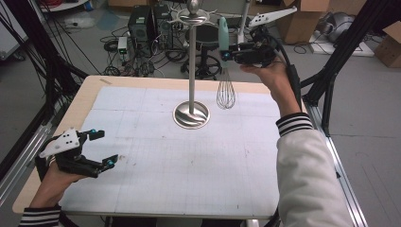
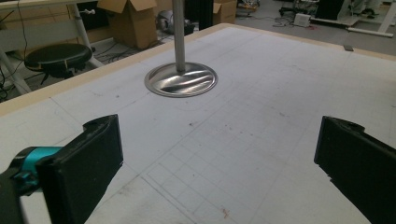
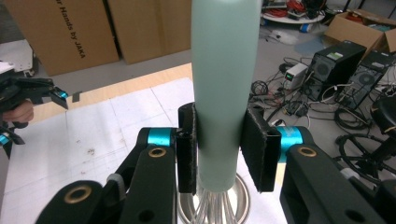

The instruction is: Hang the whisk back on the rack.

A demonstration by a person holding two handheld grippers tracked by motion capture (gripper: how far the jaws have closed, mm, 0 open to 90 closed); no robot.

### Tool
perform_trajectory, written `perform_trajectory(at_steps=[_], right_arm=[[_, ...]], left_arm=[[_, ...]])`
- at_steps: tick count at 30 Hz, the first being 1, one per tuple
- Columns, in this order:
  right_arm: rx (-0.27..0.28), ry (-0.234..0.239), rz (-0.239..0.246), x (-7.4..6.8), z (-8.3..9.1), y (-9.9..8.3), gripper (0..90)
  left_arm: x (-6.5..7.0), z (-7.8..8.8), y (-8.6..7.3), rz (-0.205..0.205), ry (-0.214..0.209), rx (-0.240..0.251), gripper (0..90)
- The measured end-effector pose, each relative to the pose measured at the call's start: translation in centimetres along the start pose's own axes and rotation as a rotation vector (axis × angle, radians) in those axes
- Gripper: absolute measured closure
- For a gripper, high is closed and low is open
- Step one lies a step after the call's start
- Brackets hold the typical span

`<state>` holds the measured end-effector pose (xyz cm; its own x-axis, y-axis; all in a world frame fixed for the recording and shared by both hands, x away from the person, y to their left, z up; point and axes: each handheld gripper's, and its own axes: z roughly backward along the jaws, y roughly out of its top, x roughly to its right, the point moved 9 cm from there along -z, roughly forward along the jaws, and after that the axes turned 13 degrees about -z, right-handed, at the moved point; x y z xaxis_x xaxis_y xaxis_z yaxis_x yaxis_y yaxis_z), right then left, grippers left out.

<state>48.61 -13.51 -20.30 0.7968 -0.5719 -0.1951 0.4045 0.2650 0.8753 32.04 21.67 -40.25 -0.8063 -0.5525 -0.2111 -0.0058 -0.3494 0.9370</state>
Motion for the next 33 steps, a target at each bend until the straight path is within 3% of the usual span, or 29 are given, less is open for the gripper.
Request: perform_trajectory(at_steps=[13, 33], right_arm=[[-0.012, 0.001, -0.015, 0.6, -0.7, 0.2, 68.2], [-0.032, 0.010, -0.015, 0.9, -3.4, 0.1, 68.1]], left_arm=[[0.0, 0.1, 0.0, 0.001, -0.004, 0.002, 1.7], [0.0, 0.0, 0.0, -0.001, -0.003, 0.001, 1.7]])
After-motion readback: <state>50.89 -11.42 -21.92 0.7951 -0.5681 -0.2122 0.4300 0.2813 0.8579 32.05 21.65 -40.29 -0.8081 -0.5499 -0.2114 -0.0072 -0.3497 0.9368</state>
